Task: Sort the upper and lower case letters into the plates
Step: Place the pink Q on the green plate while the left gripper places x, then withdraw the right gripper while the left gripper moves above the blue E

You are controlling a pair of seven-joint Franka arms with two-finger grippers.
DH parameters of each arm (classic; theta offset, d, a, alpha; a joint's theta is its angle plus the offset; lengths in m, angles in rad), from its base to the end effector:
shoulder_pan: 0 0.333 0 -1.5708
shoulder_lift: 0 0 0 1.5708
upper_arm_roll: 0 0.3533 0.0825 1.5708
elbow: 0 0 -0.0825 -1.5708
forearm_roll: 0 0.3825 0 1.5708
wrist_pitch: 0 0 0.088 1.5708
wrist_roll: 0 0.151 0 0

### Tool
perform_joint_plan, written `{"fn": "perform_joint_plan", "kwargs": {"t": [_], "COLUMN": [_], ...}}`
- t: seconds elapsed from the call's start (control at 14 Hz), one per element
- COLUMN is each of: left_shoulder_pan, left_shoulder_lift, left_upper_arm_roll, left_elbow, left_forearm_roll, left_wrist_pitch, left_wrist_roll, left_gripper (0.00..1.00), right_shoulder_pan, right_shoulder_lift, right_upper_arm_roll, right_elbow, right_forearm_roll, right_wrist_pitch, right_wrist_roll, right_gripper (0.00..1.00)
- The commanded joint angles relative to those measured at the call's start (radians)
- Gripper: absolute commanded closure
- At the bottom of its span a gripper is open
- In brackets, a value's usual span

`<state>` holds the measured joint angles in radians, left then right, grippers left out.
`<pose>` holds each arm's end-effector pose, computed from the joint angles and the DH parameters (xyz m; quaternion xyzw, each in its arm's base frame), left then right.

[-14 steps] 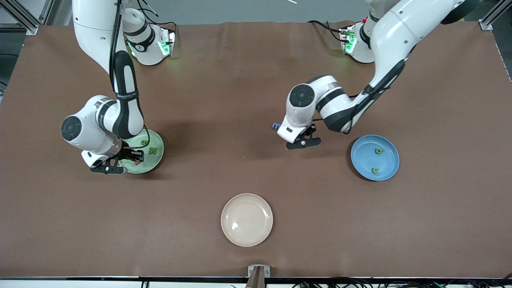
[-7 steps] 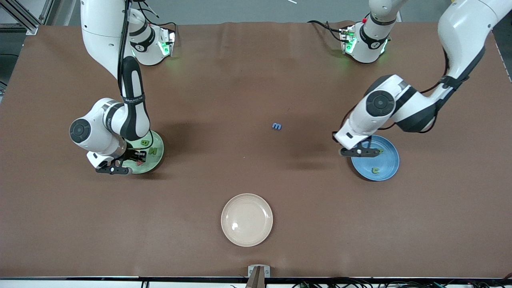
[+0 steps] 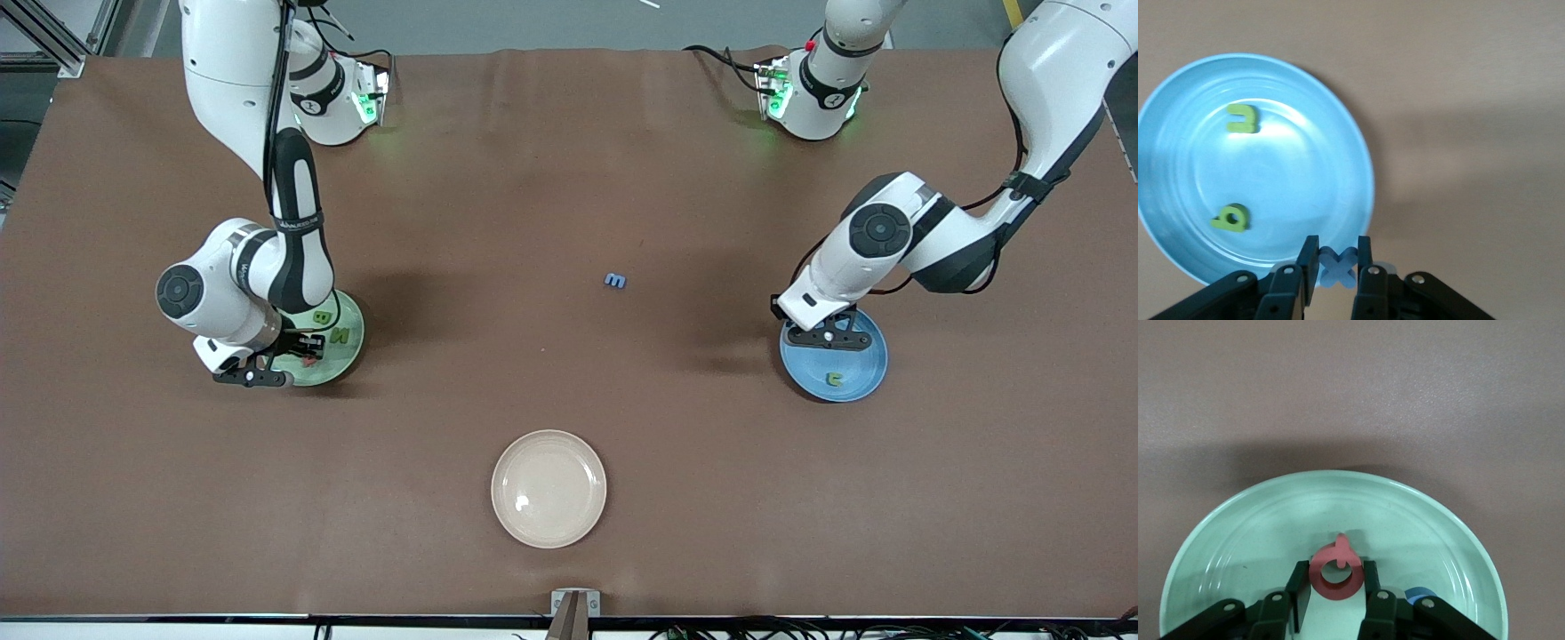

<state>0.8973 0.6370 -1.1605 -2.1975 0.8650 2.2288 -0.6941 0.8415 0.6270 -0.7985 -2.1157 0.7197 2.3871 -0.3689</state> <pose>0.5334 -0.1037 0.2293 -0.9972 0.0646 0.0124 0.0365 0.5709 0.0397 0.1743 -0.9988 0.0383 0.0285 0.0126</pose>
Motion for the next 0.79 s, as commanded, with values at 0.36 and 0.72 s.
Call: {"fn": "perform_joint_plan", "kwargs": {"t": [0.36,0.72], "left_shoulder_pan": [0.025,0.012], "left_shoulder_lift": [0.036,0.061], "left_upper_arm_roll": [0.090,0.125], "left_elbow": [-0.008,-0.007], "left_forearm_roll": [0.046,0.088], "left_wrist_pitch": [0.107,0.120], "left_wrist_roll": [0.082,0.079], "left_gripper": [0.87,0.86], "right_shoulder_pan": [0.008,0.008], "right_shoulder_lift": [-0.027,-0.033], "right_upper_arm_roll": [-0.007,-0.119], "right_elbow": [0.000,0.107], "right_forearm_roll": [0.023,0.001], "right_wrist_pitch": [-0.006,-0.241], "right_wrist_roll": [-0.010,-0.021], "right_gripper": [0.00,0.00]}}
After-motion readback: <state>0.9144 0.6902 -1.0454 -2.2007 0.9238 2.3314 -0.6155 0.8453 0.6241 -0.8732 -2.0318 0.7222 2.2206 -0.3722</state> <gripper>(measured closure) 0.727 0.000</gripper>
